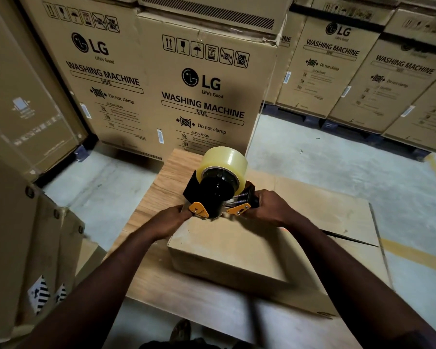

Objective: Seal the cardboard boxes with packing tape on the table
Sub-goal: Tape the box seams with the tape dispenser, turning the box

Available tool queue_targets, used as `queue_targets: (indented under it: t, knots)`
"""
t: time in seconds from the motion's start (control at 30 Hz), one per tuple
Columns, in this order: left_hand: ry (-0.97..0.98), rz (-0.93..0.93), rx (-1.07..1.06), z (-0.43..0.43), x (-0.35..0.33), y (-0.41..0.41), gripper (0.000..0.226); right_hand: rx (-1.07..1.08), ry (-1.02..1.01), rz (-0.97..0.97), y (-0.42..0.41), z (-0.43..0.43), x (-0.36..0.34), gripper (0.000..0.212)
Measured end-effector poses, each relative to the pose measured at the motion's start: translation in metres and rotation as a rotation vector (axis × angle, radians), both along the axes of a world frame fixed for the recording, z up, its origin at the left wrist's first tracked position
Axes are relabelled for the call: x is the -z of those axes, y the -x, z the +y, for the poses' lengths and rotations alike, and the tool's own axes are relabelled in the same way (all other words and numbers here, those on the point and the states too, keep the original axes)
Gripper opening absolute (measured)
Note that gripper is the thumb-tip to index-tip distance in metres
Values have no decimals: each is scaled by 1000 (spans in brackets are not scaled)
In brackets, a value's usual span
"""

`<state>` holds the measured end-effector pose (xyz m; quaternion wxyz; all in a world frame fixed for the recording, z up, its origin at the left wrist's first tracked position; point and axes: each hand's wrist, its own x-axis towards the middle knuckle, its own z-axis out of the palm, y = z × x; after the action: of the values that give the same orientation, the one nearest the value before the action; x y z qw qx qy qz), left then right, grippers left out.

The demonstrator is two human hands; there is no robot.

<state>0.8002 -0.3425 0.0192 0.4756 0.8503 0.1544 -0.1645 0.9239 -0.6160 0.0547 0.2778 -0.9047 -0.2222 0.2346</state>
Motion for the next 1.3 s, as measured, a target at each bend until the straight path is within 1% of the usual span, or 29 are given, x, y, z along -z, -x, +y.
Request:
queue_targets:
  t: [0.03, 0.07, 0.1, 0.13, 0.17, 0.23, 0.27, 0.37, 0.43, 0.5, 0.63, 0.7, 0.83, 0.87, 0.9, 0.97, 1.03, 1.2, 1.3]
  knots:
    - [-117, -86, -16, -5, -4, 0, 44, -2, 8, -4, 0, 0, 0, 28]
    - [-189, -204, -28, -13, -8, 2, 46, -7, 19, -2, 0, -1, -1, 28]
    - [-212, -309, -22, -20, -7, 3, 46, -14, 29, 3, -1, -1, -2, 27]
    - [-198, -369, -5, -24, -3, 4, 43, -22, 36, 5, -2, -1, -4, 26]
    - [-156, -385, 0, -26, 4, 5, 42, -33, 41, -2, -2, -1, -6, 26]
    - [-73, -378, -26, -25, 12, 8, 33, -75, 76, -54, -1, 0, -12, 28]
    - [-54, -375, -27, -24, 11, 8, 33, -101, 103, -87, 1, 1, -16, 28]
    - [-65, -383, -14, -21, 12, 9, 44, -162, 198, -201, 7, -3, -30, 35]
    - [-40, -424, 23, -18, 15, 9, 52, -203, 284, -300, 9, -14, -43, 40]
    - [-64, -457, 84, -15, 18, 9, 53, -217, 353, -309, 6, -35, -53, 41]
    - [-200, -459, 133, -13, 21, 6, 49, -147, 334, -170, -3, -91, -53, 37]
    - [-304, -396, 139, -14, 17, 5, 55, -126, 309, -147, -4, -106, -44, 35]
    - [-719, -208, 164, -40, 3, -1, 58, -126, 287, -131, -8, -109, -27, 27]
    - [-756, -196, 180, -53, -2, -3, 58, -128, 285, -124, -9, -109, -26, 28]
    - [-749, -205, 221, -67, -6, -5, 58, -118, 283, -113, -11, -110, -25, 31]
    - [-695, -286, 338, -92, -7, -8, 60, -109, 265, -95, -12, -113, -24, 44]
    - [-668, -363, 414, -103, -3, -12, 61, -130, 251, -100, -10, -114, -23, 49]
    - [-621, -378, 356, -98, 0, -13, 69, -101, 168, -103, -10, -118, -19, 32]
    - [-626, -384, 348, -100, -1, -14, 60, -94, 211, -162, -8, -133, -21, 39]
